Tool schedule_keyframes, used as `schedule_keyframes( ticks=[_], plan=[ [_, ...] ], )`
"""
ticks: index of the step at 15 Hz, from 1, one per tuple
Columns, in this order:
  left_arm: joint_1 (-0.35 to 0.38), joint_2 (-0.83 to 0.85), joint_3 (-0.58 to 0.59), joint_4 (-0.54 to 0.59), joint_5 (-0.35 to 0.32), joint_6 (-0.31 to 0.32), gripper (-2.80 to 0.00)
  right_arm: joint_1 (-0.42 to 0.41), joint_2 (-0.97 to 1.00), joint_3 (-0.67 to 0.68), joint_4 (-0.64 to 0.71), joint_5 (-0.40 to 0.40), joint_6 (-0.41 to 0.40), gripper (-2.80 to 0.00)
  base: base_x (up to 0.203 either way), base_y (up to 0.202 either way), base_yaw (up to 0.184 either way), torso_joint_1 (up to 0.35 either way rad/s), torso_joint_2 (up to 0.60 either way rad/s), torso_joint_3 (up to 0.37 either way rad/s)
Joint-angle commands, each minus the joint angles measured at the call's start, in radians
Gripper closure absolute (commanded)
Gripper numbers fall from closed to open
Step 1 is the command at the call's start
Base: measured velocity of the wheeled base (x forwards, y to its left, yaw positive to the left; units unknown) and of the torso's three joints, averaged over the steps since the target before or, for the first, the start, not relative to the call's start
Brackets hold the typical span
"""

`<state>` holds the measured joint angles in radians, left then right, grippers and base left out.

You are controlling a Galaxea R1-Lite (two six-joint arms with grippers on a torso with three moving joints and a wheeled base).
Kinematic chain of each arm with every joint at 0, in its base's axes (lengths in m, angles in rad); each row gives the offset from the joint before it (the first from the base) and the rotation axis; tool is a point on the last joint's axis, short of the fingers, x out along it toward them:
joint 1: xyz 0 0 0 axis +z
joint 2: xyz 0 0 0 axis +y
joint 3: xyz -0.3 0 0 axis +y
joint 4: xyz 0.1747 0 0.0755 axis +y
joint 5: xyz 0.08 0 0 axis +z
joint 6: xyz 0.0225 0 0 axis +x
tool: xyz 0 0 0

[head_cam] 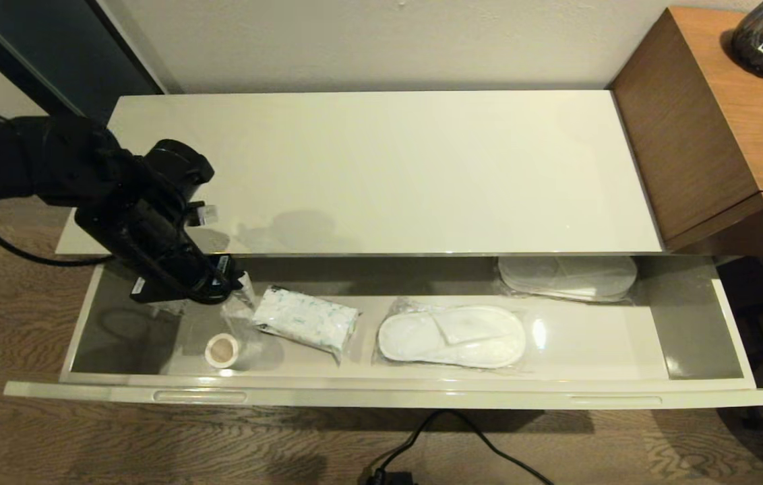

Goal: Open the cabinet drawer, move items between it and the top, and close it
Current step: Open the drawer

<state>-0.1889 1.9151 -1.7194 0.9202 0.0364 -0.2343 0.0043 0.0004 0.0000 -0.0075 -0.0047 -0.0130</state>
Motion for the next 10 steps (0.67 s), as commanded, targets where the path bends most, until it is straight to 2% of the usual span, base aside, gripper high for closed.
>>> schedule_keyframes(
  ticks=[1,3,5,10],
  plan=[
    [-0.007,0.016,0.012,-0.006,0.046,-0.013,-2.8,0.0,0.0,0.0,0.0,0.0,-0.001,0.0,0.0,0.0,0.0,0.0,0.0,0.0],
    [-0.008,0.007,0.02,-0.01,0.091,-0.027,-2.8,0.0,-0.002,0.001,0.0,0.0,-0.001,0.0,0.0,0.0,0.0,0.0,0.0,0.0],
    [-0.011,-0.026,0.027,-0.013,0.203,-0.103,-2.8,0.0,-0.002,0.0,0.0,0.0,-0.001,0.0,0.0,0.0,0.0,0.0,0.0,0.0],
    [-0.025,-0.083,0.076,-0.014,0.231,-0.188,-2.8,0.0,-0.002,0.0,0.0,0.0,-0.001,0.0,0.0,0.0,0.0,0.0,0.0,0.0]
  ],
)
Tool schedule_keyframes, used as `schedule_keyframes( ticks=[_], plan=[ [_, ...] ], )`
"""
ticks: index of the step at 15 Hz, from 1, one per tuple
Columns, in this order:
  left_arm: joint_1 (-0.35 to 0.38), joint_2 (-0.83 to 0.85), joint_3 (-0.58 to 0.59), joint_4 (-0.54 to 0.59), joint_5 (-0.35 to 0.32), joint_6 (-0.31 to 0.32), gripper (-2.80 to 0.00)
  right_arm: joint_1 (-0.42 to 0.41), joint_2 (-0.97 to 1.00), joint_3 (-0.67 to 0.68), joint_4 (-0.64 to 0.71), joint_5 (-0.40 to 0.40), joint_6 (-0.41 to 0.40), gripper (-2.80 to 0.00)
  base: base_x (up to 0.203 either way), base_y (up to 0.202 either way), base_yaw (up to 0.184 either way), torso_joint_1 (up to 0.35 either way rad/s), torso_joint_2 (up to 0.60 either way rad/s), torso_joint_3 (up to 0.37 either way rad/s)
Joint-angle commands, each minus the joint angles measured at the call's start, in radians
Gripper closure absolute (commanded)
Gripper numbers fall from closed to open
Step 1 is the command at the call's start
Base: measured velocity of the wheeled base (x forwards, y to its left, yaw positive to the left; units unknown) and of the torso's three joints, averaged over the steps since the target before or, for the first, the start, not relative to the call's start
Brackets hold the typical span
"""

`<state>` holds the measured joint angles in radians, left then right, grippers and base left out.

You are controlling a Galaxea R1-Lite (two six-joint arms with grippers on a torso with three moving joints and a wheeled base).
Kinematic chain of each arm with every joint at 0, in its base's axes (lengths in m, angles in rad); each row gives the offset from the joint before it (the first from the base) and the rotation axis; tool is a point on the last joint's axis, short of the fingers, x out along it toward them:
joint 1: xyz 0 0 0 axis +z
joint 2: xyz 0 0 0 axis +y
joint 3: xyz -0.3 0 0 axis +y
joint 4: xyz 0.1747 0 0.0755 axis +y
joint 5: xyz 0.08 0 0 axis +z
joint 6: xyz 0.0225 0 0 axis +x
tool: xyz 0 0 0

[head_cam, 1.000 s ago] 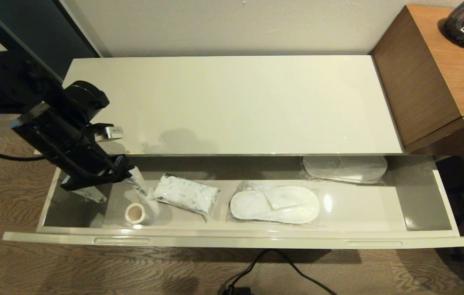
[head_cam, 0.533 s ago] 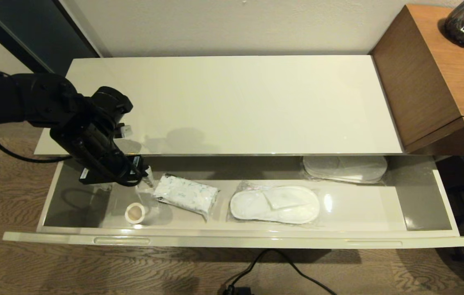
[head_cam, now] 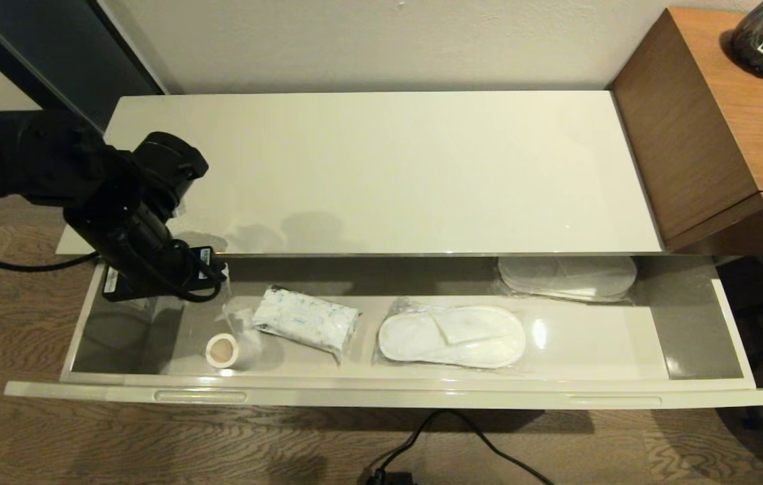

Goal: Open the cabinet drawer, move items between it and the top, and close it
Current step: Open the drawer

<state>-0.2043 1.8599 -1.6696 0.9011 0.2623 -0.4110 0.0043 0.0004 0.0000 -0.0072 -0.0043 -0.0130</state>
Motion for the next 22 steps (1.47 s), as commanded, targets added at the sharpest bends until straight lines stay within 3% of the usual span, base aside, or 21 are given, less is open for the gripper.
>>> schedule_keyframes(
  ticks=[1,3,7,11,14,16,18,22],
  plan=[
    [-0.018,-0.039,0.052,0.004,0.012,-0.021,-2.8,0.0,-0.002,0.0,0.0,0.0,-0.001,0.0,0.0,0.0,0.0,0.0,0.0,0.0],
    [-0.021,-0.047,0.064,-0.002,0.014,-0.027,-2.8,0.0,0.0,0.001,0.0,0.0,-0.001,0.0,0.0,0.0,0.0,0.0,0.0,0.0],
    [-0.032,-0.108,0.298,-0.051,0.015,-0.07,-2.8,0.0,-0.001,0.0,0.0,0.0,-0.001,0.0,0.0,0.0,0.0,0.0,0.0,0.0],
    [-0.033,-0.159,0.488,-0.304,0.013,-0.064,-2.8,0.0,-0.002,0.0,0.0,0.0,-0.001,0.0,0.0,0.0,0.0,0.0,0.0,0.0],
    [-0.033,-0.182,0.532,-0.333,-0.003,-0.024,-2.8,0.0,0.0,0.0,0.0,0.0,-0.001,0.0,0.0,0.0,0.0,0.0,0.0,0.0],
    [-0.023,-0.197,0.532,-0.369,-0.071,0.046,-2.8,0.0,-0.002,0.002,0.0,0.0,-0.001,0.0,0.0,0.0,0.0,0.0,0.0,0.0],
    [-0.008,-0.211,0.581,-0.437,-0.089,0.117,-2.8,0.0,-0.002,0.001,0.0,0.0,-0.001,0.0,0.0,0.0,0.0,0.0,0.0,0.0],
    [-0.004,-0.213,0.635,-0.488,-0.132,0.149,-2.8,0.0,-0.001,0.001,0.0,0.0,-0.001,0.0,0.0,0.0,0.0,0.0,0.0,0.0]
  ],
)
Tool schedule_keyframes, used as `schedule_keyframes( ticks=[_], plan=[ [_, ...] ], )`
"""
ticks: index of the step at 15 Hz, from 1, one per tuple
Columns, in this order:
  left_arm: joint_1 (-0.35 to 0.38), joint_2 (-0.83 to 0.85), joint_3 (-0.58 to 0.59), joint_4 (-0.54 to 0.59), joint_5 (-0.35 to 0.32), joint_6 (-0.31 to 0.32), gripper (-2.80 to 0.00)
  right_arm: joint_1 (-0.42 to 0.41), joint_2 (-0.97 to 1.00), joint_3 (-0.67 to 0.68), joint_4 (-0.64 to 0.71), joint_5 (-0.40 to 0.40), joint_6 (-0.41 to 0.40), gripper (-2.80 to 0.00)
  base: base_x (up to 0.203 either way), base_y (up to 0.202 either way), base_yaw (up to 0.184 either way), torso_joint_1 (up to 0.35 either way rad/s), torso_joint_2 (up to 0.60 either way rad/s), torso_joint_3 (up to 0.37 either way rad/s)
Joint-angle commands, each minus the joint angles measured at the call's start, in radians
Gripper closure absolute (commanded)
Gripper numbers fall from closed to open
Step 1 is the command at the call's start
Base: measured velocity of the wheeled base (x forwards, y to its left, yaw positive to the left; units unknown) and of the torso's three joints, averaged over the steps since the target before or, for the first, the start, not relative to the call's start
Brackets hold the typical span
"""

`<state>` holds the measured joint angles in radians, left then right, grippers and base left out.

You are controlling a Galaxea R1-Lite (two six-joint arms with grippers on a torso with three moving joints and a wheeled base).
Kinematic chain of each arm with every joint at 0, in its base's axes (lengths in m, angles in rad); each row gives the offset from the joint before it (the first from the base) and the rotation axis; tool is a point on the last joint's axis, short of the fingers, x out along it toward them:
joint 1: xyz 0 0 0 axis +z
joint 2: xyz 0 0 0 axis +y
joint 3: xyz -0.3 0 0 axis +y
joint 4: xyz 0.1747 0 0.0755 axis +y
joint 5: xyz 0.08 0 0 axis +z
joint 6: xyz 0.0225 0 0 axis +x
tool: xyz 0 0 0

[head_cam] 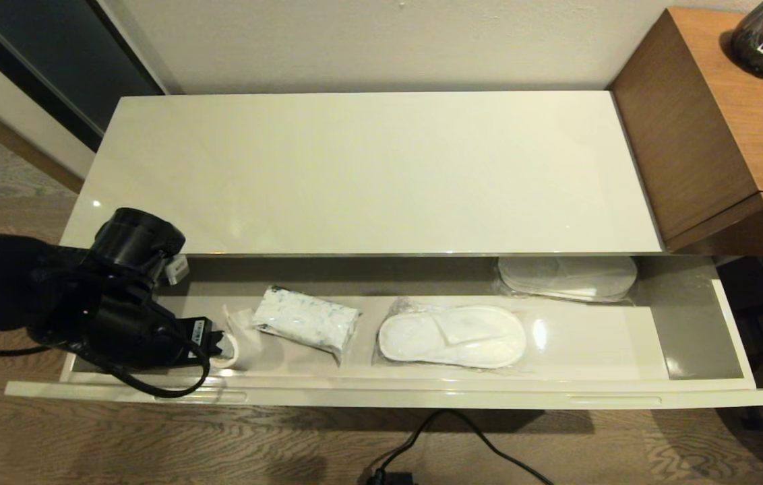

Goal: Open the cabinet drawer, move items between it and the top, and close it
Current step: Open the drawer

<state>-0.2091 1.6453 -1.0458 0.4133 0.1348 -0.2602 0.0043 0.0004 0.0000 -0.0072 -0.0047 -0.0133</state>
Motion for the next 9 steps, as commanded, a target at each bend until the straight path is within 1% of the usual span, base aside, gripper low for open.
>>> schedule_keyframes(
  ticks=[1,2,4,5,7,9],
  plan=[
    [0.001,0.003,0.016,-0.002,-0.01,-0.002,-2.8,0.0,-0.002,0.0,0.0,0.0,0.0,0.0,0.0,0.0,0.0,0.0,0.0,0.0],
    [-0.001,0.008,0.024,-0.011,-0.034,-0.002,-2.8,0.0,-0.002,0.001,0.0,0.0,0.0,0.0,0.0,0.0,0.0,0.0,0.0,0.0],
    [-0.001,0.013,0.031,-0.016,-0.056,-0.002,-2.8,0.0,0.0,0.0,0.0,0.0,0.0,0.0,0.0,0.0,0.0,0.0,0.0,0.0],
    [-0.001,0.013,0.032,-0.016,-0.057,-0.002,-2.8,0.0,-0.002,0.002,0.0,0.0,0.0,0.0,0.0,0.0,0.0,0.0,0.0,0.0],
    [-0.001,0.013,0.052,-0.019,-0.092,-0.002,-2.8,0.0,-0.002,0.0,0.0,0.0,0.0,0.0,0.0,0.0,0.0,0.0,0.0,0.0],
    [-0.001,0.018,0.054,-0.017,-0.101,-0.001,-2.8,0.0,-0.002,0.001,0.0,0.0,0.0,0.0,0.0,0.0,0.0,0.0,0.0,0.0]
  ],
)
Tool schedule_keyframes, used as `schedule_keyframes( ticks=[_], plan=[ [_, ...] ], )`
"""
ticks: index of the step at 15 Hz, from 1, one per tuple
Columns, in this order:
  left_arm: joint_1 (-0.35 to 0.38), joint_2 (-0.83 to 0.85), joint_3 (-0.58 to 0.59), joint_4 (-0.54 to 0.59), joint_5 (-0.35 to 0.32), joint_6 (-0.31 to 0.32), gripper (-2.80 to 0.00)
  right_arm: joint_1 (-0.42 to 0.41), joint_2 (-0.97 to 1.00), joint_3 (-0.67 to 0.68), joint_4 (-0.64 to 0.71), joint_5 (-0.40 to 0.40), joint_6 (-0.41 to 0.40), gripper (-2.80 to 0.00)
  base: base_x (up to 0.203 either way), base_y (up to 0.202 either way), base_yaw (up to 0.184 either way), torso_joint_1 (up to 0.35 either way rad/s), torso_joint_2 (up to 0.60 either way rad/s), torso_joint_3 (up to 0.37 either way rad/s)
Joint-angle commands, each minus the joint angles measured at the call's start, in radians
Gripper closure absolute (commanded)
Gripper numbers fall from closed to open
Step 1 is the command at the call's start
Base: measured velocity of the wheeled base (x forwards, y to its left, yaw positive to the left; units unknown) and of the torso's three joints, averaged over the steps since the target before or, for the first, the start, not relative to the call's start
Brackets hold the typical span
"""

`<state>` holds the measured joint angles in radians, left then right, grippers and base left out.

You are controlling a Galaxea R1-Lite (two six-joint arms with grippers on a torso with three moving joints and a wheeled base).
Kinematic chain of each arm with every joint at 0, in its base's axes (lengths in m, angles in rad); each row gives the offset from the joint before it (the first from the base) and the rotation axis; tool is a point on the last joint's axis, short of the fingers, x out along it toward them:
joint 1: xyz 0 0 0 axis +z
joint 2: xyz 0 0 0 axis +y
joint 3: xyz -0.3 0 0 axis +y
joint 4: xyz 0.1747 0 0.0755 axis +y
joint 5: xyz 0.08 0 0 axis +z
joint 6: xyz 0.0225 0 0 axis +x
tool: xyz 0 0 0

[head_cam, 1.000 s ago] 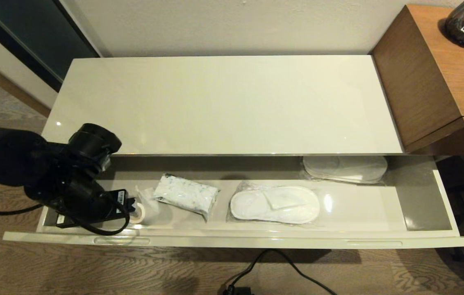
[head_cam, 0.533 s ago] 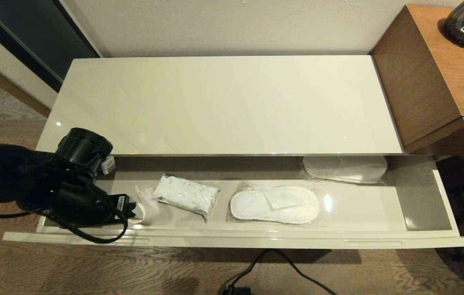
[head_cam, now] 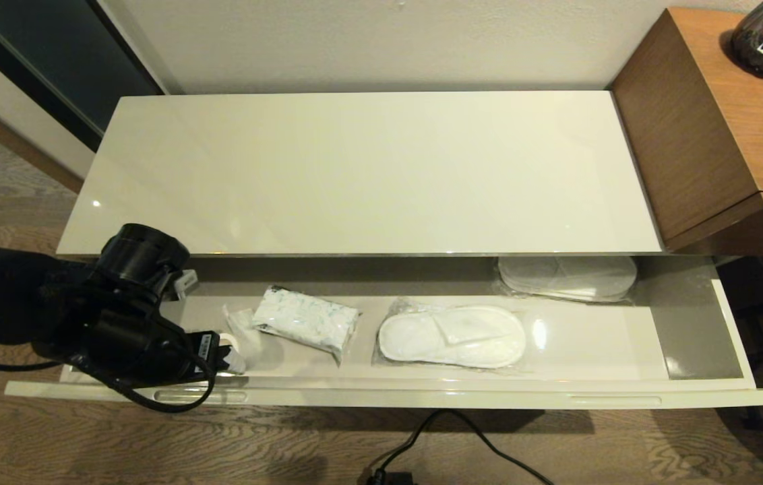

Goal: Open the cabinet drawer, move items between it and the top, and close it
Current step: Open the drawer

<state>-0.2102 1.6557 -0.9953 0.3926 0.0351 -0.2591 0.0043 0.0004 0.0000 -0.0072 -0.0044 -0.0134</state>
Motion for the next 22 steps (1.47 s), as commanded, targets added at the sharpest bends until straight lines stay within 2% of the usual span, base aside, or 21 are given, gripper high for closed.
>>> schedule_keyframes(
  ticks=[1,9,17,22],
  plan=[
    [0.0,0.007,0.008,0.004,-0.001,-0.001,-2.8,0.0,-0.002,0.002,0.0,0.0,0.0,0.0,0.0,0.0,0.0,0.0,0.0,0.0],
    [0.0,0.01,0.027,0.005,-0.03,0.018,-2.8,0.0,-0.002,0.001,0.0,0.0,0.0,0.0,0.0,0.0,0.0,0.0,0.0,0.0],
    [0.006,0.051,-0.053,-0.008,-0.024,0.01,-2.8,0.0,-0.002,0.002,0.0,0.0,0.0,0.0,0.0,0.0,0.0,0.0,0.0,0.0],
    [0.004,0.069,-0.013,0.035,-0.044,0.008,-2.8,0.0,-0.002,0.001,0.0,0.0,0.0,0.0,0.0,0.0,0.0,0.0,0.0,0.0]
  ],
)
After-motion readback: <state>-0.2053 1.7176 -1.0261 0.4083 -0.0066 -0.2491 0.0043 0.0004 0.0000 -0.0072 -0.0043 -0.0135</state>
